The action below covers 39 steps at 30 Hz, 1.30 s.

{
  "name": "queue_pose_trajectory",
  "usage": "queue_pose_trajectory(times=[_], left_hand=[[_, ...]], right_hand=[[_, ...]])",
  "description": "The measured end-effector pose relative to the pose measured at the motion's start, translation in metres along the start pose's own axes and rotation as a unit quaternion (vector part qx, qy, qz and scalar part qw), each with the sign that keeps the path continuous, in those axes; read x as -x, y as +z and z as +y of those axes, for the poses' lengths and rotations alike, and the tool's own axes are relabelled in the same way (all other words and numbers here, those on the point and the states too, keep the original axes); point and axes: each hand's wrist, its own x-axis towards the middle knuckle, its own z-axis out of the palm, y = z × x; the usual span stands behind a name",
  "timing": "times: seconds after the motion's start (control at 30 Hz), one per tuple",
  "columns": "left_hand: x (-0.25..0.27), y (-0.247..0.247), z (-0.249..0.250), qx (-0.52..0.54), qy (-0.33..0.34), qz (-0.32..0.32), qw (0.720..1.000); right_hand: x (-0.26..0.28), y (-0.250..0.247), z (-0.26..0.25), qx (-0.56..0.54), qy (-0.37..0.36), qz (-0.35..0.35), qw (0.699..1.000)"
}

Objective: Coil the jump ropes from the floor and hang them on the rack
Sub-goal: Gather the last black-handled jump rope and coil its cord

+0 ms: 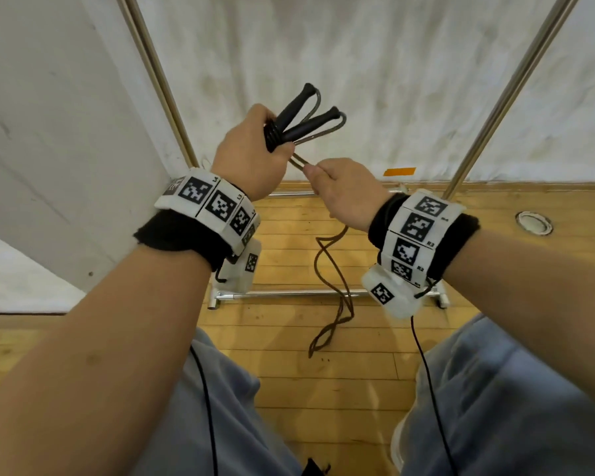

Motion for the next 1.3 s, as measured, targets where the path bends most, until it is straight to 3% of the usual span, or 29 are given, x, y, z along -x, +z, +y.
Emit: queue_pose_trajectory(times=[0.3, 0.53, 0.67, 0.8, 0.97, 1.07, 1.17, 1.3], left_hand=[[-0.016, 0.015, -0.029, -0.131, -0.036, -0.071, 0.988], [-0.019, 0.031, -0.029, -0.189, -0.018, -0.188, 0.964], [-0.018, 0.043, -0.026, -0.228, -0.015, -0.182, 0.956], [-0.015, 0.051, -0.020, -0.230, -0.008, -0.173, 0.958], [-0.004, 0.059, -0.007, -0.217, 0.030, -0.157, 0.963], [0.001, 0.059, -0.005, -0.185, 0.060, -0.166, 0.967], [0.004, 0.053, -0.003, -0.157, 0.091, -0.192, 0.964], [0.010, 0.045, 0.001, -0.124, 0.122, -0.223, 0.959]], right_hand=[[-0.025, 0.017, 0.014, -0.038, -0.005, -0.013, 0.999], [-0.033, 0.007, 0.026, -0.074, 0.013, -0.008, 0.997], [-0.029, 0.003, 0.032, -0.099, 0.024, -0.041, 0.994], [-0.029, -0.006, 0.032, -0.103, 0.020, -0.050, 0.993], [-0.032, -0.018, 0.035, 0.067, -0.021, 0.019, 0.997], [-0.033, -0.027, 0.041, 0.104, -0.027, 0.049, 0.993], [-0.033, -0.036, 0.047, 0.088, -0.020, 0.053, 0.995], [-0.030, -0.047, 0.053, 0.014, -0.003, -0.002, 1.000]])
